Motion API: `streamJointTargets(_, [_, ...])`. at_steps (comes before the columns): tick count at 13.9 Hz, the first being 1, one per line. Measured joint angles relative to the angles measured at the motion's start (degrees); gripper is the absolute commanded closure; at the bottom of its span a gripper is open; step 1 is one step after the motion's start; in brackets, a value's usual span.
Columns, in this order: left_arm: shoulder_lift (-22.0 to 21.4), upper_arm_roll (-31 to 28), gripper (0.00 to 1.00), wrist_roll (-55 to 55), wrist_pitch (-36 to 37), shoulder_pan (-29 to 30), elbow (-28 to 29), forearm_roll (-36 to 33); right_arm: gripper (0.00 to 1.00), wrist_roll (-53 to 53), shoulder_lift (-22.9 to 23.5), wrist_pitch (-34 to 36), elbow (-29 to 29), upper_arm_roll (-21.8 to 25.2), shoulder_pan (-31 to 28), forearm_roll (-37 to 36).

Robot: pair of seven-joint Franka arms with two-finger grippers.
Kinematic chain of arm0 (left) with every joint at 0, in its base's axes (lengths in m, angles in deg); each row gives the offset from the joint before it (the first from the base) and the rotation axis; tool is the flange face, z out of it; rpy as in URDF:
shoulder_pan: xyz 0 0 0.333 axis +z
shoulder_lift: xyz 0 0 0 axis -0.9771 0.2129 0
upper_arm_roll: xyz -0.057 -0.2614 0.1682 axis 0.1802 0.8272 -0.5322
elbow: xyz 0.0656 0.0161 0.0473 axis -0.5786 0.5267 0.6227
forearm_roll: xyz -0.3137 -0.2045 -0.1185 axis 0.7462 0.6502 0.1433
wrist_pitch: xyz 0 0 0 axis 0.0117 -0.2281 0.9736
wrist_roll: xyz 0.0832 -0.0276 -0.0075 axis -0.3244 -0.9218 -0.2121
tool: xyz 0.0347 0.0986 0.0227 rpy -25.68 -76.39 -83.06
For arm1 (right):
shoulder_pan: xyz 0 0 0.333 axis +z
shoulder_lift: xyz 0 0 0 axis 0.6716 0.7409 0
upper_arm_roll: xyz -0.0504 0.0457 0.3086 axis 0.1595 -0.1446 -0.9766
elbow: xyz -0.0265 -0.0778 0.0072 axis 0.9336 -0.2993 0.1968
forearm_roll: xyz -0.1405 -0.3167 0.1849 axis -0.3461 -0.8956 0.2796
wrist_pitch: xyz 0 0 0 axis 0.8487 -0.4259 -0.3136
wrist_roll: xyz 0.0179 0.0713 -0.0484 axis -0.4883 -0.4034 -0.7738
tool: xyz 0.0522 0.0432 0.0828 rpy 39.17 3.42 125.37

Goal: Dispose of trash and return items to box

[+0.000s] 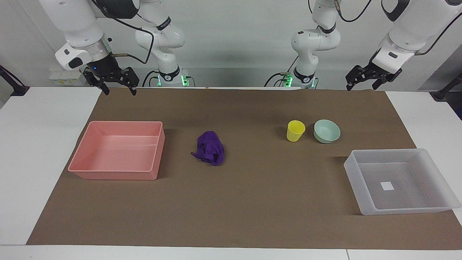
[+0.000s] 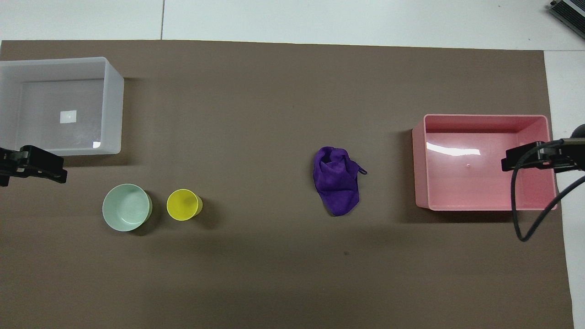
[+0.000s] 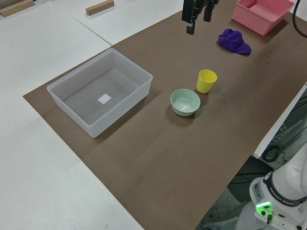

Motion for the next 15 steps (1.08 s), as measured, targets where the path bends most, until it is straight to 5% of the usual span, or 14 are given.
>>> streamJointTargets(15, [0.10,-0.06,0.00,0.00,-1.83,-0.01,-0.06,0.03,0.00,-0.58,0.05,-2.14,1.43,-0.86,1.60,0.02])
